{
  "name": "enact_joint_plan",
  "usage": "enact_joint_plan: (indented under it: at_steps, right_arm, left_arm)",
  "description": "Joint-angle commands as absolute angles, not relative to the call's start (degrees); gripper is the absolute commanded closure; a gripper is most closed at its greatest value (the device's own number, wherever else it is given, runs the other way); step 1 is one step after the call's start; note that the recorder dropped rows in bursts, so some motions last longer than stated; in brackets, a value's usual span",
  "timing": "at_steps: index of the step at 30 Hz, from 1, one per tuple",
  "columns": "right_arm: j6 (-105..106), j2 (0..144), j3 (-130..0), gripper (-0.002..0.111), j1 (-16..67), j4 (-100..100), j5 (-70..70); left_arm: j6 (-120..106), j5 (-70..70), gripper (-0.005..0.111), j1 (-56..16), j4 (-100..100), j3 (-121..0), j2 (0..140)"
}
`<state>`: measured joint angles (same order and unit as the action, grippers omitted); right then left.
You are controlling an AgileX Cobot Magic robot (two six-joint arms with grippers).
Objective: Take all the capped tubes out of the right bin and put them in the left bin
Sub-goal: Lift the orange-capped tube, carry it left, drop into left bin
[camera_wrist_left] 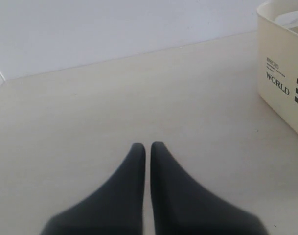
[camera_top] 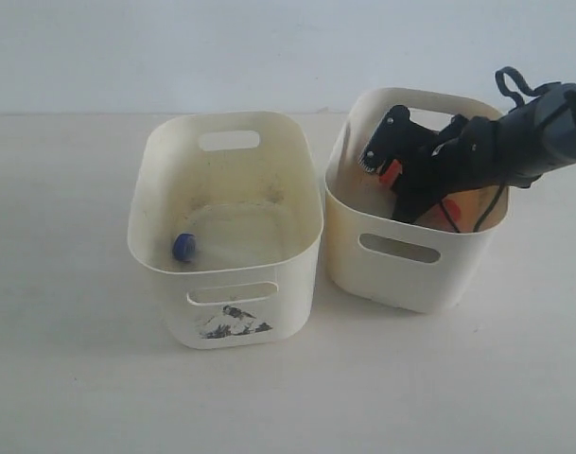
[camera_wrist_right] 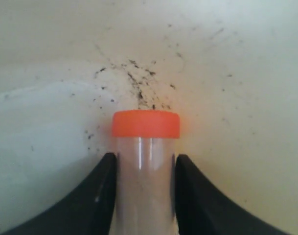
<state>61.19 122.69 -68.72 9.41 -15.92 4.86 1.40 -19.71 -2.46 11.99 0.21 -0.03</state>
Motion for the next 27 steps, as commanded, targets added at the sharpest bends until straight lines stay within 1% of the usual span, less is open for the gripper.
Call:
enact_joint_plan:
  at_steps: [1, 5, 9, 13, 15, 18, 22, 27]
  right_arm:
    - [61.0, 122.8, -68.7, 0.108, 9.1, -16.2, 0.6]
    - [60.9, 120.4, -68.7, 0.108, 9.1, -16.2, -3.5]
    - [60.9, 112.9, -68.7, 0.108, 9.1, -16.2, -10.1]
    - [60.0, 104.9, -68.7, 0.108, 9.1, -16.2, -12.8]
    - [57.7, 99.8, -68.7, 0.108, 9.1, -16.5, -16.4]
    - [57.2, 95.5, -68.7, 0.108, 9.6, -20.6, -21.8]
    - [57.4, 88.6, -68.7, 0.108, 15.2, -29.5, -23.5]
    - [57.4, 87.3, -68.7, 0.108, 24.9, -34.9, -22.0]
  left_arm:
    - [2.0, -19.5, 0.102, -2.5, 11.8, 0.0, 0.0]
    - [2.0, -19.5, 0.102, -2.5, 11.8, 0.0, 0.0]
    - [2.0, -19.5, 0.102, -2.5, 11.8, 0.0, 0.0]
    - [2.0, -19.5, 0.102, -2.5, 11.8, 0.0, 0.0]
    - [2.0, -19.5, 0.102, -2.5, 11.8, 0.0, 0.0]
    - [2.0, -19.5, 0.102, -2.5, 11.8, 0.0, 0.0]
    - [2.0, -19.5, 0.102, -2.5, 11.8, 0.0, 0.0]
    - [2.0, -19.5, 0.102, -2.5, 11.8, 0.0, 0.0]
